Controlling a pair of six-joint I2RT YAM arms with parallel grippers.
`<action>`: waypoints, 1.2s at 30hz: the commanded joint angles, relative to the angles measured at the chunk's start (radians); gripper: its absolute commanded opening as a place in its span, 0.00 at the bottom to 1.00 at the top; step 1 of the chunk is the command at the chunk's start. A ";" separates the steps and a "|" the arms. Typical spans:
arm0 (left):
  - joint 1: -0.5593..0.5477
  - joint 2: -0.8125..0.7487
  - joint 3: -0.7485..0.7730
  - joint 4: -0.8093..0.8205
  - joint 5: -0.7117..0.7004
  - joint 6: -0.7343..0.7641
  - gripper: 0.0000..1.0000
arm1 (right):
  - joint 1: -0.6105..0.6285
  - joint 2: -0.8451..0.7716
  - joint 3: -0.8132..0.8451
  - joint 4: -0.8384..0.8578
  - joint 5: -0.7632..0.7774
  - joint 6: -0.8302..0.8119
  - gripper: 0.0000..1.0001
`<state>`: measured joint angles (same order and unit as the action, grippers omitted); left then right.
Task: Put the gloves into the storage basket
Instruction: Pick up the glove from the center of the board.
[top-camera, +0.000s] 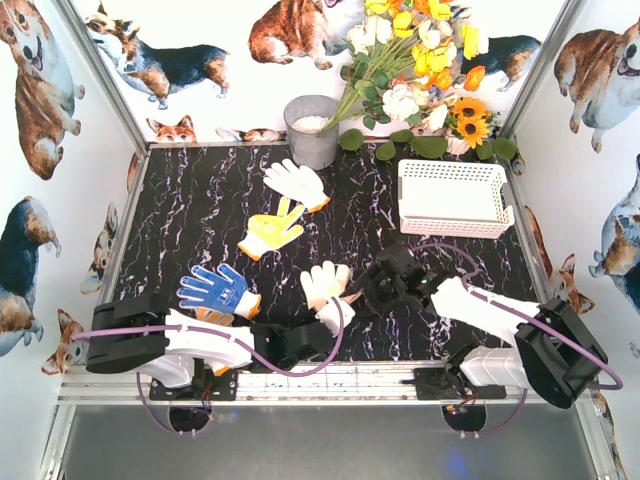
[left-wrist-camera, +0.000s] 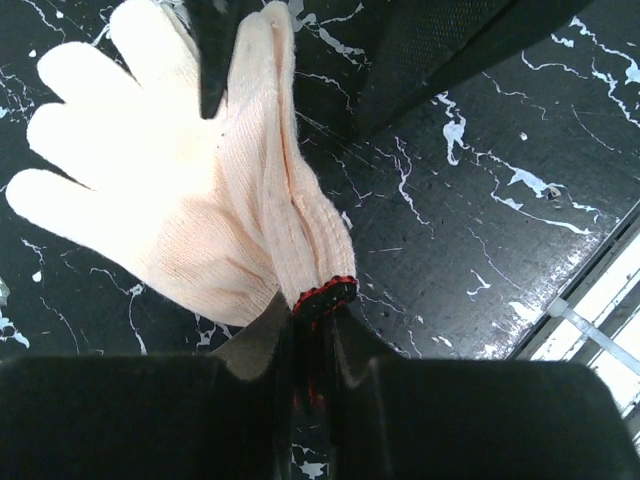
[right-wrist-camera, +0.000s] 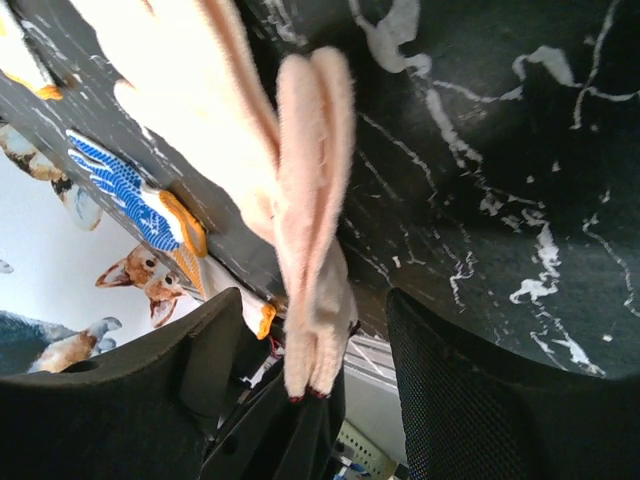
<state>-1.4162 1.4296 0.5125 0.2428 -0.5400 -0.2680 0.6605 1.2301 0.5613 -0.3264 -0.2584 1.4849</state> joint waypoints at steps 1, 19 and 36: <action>-0.003 -0.036 -0.021 0.037 -0.005 -0.036 0.00 | -0.001 0.023 -0.051 0.208 -0.019 0.027 0.62; -0.003 -0.037 -0.020 0.046 0.017 -0.025 0.00 | 0.055 0.279 -0.074 0.564 -0.040 -0.005 0.55; -0.003 -0.069 -0.030 0.025 0.033 -0.027 0.00 | 0.062 0.369 -0.099 0.754 -0.113 -0.015 0.05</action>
<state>-1.4162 1.3865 0.4828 0.2581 -0.5098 -0.2859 0.7193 1.5665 0.4763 0.3000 -0.3470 1.4612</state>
